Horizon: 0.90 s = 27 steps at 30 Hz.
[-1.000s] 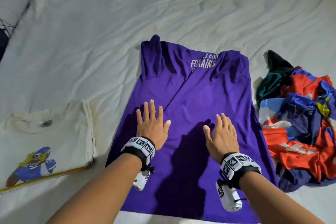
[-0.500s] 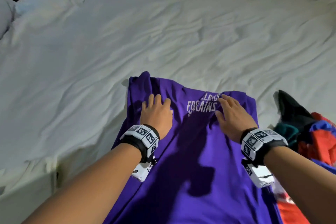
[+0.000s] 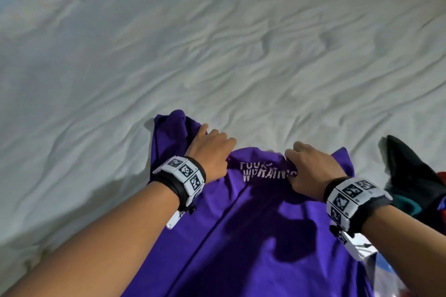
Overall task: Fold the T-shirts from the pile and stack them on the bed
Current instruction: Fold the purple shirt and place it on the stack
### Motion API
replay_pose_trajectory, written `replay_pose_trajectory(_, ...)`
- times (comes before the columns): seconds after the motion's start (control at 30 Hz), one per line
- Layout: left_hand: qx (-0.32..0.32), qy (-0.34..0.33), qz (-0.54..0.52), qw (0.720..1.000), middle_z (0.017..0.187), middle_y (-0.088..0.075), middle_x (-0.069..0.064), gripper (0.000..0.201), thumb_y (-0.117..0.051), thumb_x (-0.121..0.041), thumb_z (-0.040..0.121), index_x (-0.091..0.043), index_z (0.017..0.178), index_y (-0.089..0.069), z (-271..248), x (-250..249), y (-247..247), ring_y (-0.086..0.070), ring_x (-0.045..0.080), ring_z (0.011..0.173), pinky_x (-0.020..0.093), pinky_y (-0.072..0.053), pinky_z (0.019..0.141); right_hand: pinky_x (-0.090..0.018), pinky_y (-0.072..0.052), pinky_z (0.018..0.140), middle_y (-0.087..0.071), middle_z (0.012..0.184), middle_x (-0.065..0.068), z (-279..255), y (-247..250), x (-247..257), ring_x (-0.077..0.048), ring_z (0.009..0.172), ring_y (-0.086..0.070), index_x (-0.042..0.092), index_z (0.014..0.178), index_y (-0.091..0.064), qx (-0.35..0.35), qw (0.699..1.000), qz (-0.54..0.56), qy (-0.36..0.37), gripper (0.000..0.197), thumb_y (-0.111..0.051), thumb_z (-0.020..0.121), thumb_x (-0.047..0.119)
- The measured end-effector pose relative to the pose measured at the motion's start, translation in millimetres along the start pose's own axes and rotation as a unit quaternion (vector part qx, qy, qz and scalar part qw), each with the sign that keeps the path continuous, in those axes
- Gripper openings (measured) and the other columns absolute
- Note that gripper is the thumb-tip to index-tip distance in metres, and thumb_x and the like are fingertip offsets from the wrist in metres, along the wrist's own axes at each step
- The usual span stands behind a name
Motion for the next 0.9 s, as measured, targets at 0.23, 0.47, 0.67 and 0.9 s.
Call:
replay_pose_trajectory(0.23,0.007,-0.048,-0.197,0.979,0.099,-0.052,-0.004,0.015,-0.061,-0.028,0.082,-0.022,0.083,-0.047,-27.6,17.0,-3.5,-0.048,0.021,0.081,0.032,-0.036,0.078,-0.04,-0.041,0.064,-0.054,0.069,0.007,-29.3,-5.4,5.0,-0.022,0.069,-0.053,0.028,0.083,-0.037,-0.017,0.989,0.138,0.057,0.04,-0.05,0.093,0.064)
replay_pose_trajectory(0.47,-0.006,0.086,-0.28,0.956,0.076,-0.055,-0.008,0.007,-0.042,-0.03,0.1,-0.025,0.098,-0.047,-24.8,22.1,-7.9,-0.054,0.03,0.088,0.043,-0.039,0.087,-0.041,-0.036,0.095,-0.05,0.106,0.01,-28.5,-11.3,10.4,-0.025,0.096,-0.052,0.037,0.114,-0.033,0.005,0.994,0.083,0.074,0.032,-0.01,0.096,0.051)
replay_pose_trajectory(0.67,-0.038,0.078,-0.235,0.968,0.123,-0.062,-0.002,0.051,-0.059,-0.009,0.082,-0.026,0.13,-0.059,-13.8,22.1,7.7,-0.046,0.025,0.121,0.044,-0.035,0.107,-0.035,-0.024,0.088,-0.061,0.089,0.007,-8.2,8.3,4.2,-0.021,0.099,-0.051,0.025,0.092,-0.06,-0.044,0.997,0.065,0.012,0.014,-0.065,0.084,0.036)
replay_pose_trajectory(0.9,-0.125,0.159,-0.417,0.886,0.081,-0.069,-0.002,0.017,-0.068,-0.028,0.064,-0.027,0.081,-0.065,13.5,46.5,39.6,-0.063,0.026,0.083,0.041,-0.052,0.086,-0.04,-0.044,0.085,-0.063,0.077,0.003,23.5,59.2,-8.6,-0.029,0.082,-0.059,0.026,0.08,-0.054,-0.199,0.961,0.189,-0.045,0.031,-0.083,0.076,0.036)
Point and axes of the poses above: each hand's wrist, its own z-axis towards the middle knuckle, its own y-axis out of the back of the hand, x = y × z, the point moved 1 cm from there along z, towards the middle knuckle
